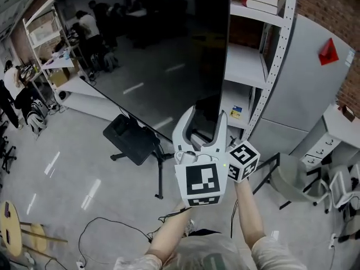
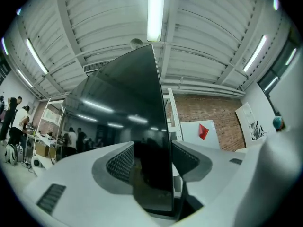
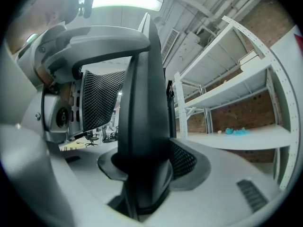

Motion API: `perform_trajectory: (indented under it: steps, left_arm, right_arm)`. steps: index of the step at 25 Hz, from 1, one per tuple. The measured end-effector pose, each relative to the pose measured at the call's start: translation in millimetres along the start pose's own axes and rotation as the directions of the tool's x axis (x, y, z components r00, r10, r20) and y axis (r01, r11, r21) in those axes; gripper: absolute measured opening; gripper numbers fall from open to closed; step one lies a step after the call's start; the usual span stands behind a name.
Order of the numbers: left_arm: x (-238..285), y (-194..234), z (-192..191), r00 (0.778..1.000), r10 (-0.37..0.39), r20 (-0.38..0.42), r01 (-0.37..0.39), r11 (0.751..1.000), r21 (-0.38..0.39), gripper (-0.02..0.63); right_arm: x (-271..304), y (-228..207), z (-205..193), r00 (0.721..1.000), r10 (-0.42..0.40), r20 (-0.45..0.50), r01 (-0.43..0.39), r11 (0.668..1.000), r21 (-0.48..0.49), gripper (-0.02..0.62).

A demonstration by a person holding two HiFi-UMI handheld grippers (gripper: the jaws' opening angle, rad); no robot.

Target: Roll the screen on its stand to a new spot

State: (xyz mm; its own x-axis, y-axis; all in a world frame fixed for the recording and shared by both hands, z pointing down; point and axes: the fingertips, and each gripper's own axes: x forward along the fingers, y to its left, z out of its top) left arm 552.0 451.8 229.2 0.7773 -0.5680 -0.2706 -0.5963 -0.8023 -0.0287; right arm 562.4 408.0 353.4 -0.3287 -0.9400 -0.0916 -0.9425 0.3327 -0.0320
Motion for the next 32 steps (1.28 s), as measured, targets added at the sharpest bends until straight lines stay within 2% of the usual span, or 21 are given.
perform_trajectory:
  steps: [4,9,18,22,25,26,28,30,32]
  left_arm:
    - [-0.1,-7.8,0.1,1.0,-0.017,0.003,0.017,1.0,0.0,0.255]
    - [10.2,-15.1,-3.8,1.0,-0.029,-0.011,0.028,0.999,-0.038,0.253]
    - [16.1,-14.4,-16.5,0.996,0.054,-0.073,-0.061,0.994,-0.095,0.226]
    - [8.2,-19.5,-17.9,0.991,0.093,-0.092,-0.097,0.995,-0.039,0.172]
    - [-4.3,-18.1,-8.5,0.989,0.125,-0.083,-0.123,0.992,0.023,0.162]
    - [-9.9,-15.7,-1.8,0.988,0.138,-0.069,-0.135,0.99,0.037,0.147]
    - [-23.9,-9.0,16.5,0.985,0.17,-0.022,-0.169,0.984,0.062,0.054]
    - [-38.0,-2.7,37.7,0.981,0.19,0.037,-0.192,0.979,0.064,0.028]
    - [-50.7,4.2,60.5,0.973,0.203,0.108,-0.208,0.977,0.038,0.018]
  right_arm:
    - [-6.9,-3.4,1.6,1.0,-0.021,0.005,0.021,1.0,0.005,0.201]
    - [-12.1,-17.7,2.8,0.999,-0.048,-0.005,0.048,0.999,0.008,0.201]
    - [-13.5,-24.7,0.6,0.996,-0.004,-0.089,0.006,1.0,0.029,0.201]
    - [-33.0,-21.8,20.1,0.997,-0.001,-0.073,0.003,0.999,0.035,0.184]
    - [-49.7,-11.0,36.6,0.997,-0.029,-0.069,0.026,0.999,-0.039,0.138]
    - [-54.6,-5.9,46.1,0.998,-0.038,-0.049,0.035,0.997,-0.069,0.122]
    - [-67.9,5.2,76.4,0.998,-0.049,0.036,0.053,0.993,-0.102,0.064]
    - [-86.4,15.8,116.7,0.987,-0.047,0.156,0.064,0.993,-0.104,0.04]
    - [-100.8,29.4,152.6,0.964,-0.006,0.267,0.031,0.996,-0.087,0.035]
